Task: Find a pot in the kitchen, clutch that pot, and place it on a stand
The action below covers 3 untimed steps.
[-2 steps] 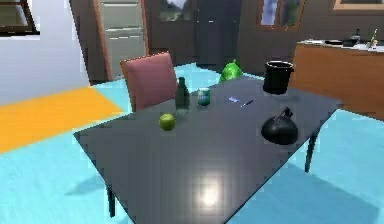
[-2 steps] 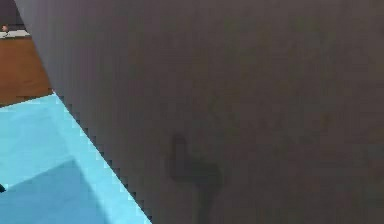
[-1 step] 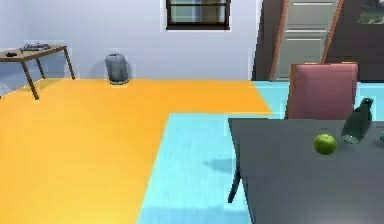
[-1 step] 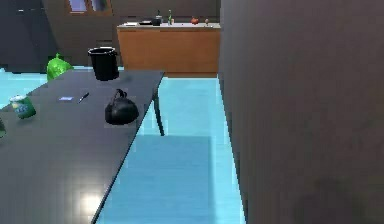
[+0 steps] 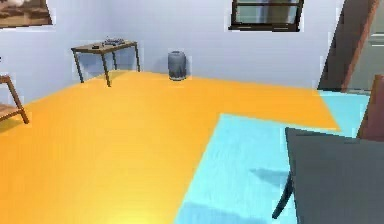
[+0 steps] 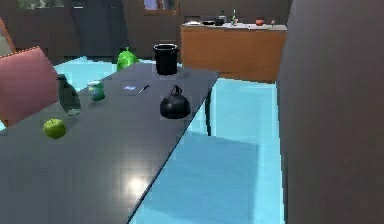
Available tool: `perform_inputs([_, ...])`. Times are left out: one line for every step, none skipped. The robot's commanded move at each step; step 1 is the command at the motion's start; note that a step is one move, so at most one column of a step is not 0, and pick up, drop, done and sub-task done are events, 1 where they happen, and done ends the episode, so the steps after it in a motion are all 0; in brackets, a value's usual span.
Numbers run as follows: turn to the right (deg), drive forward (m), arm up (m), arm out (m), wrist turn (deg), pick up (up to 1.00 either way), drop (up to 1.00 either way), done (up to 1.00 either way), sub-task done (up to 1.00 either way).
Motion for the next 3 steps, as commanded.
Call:
perform_inputs([45.0, 0.0, 0.0, 0.0, 0.0, 0.0, 0.0, 0.0, 0.0])
perform_inputs([45.0, 0.0, 0.0, 0.0, 0.0, 0.0, 0.0, 0.0, 0.0])
perform_inputs([18.0, 0.0, 0.0, 0.0, 0.0, 0.0, 0.0, 0.0, 0.0])
